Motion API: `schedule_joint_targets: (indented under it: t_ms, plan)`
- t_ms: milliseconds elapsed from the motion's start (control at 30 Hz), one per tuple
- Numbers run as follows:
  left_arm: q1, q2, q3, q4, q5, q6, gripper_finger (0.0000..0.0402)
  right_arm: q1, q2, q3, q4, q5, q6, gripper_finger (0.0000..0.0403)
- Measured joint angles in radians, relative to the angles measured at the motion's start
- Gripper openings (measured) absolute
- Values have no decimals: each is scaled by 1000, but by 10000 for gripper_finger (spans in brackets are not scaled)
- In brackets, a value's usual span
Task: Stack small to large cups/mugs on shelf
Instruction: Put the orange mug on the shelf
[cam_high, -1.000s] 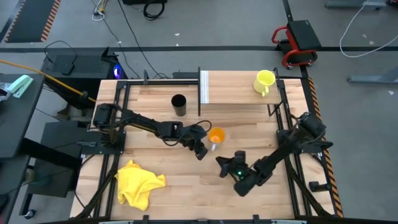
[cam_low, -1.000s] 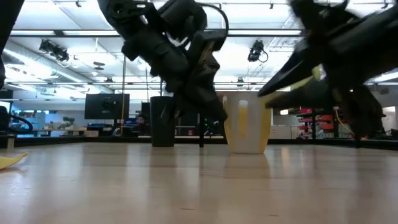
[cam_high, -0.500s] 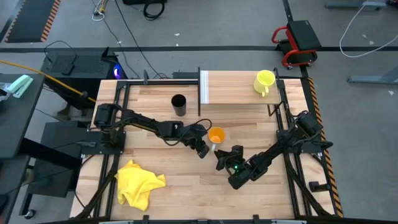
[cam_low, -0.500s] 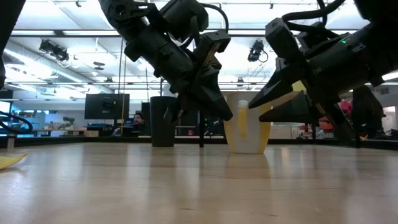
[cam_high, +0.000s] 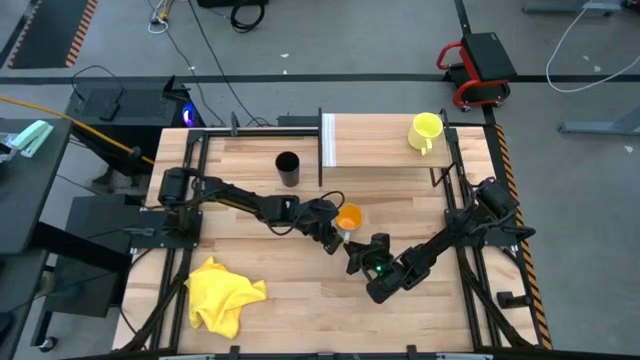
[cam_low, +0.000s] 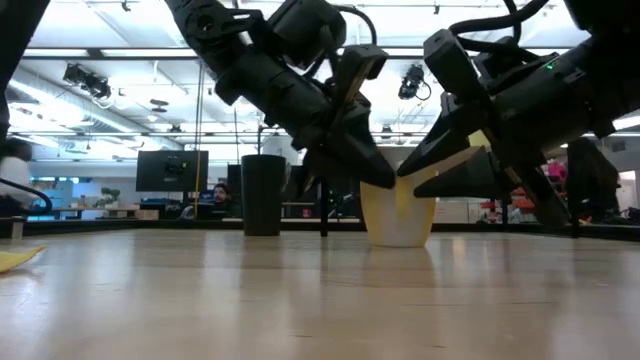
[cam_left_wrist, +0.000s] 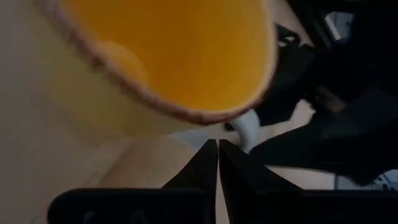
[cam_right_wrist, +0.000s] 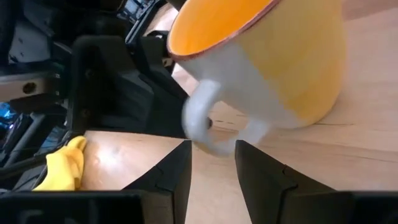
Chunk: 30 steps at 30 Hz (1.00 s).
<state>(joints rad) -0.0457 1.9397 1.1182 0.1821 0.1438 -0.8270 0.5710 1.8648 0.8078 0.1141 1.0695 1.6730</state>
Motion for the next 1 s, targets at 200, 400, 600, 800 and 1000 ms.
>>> schedule_joint_targets:
  t_ms: [200,400,600,800,1000]
  plan:
    - [-9,27,48,-35,24,8,20,-1,0,0,-2,-28,-20,130]
    - [-3,26,49,-56,26,26,24,-1,-2,1,-19,-15,-37,130]
    - [-4,26,49,-68,29,27,15,-2,-2,1,-67,-9,-50,129]
    - [-4,26,49,-88,28,27,19,-1,-2,0,-142,13,-114,129]
    - [-4,26,49,-107,40,28,22,-1,-2,0,-188,52,-132,129]
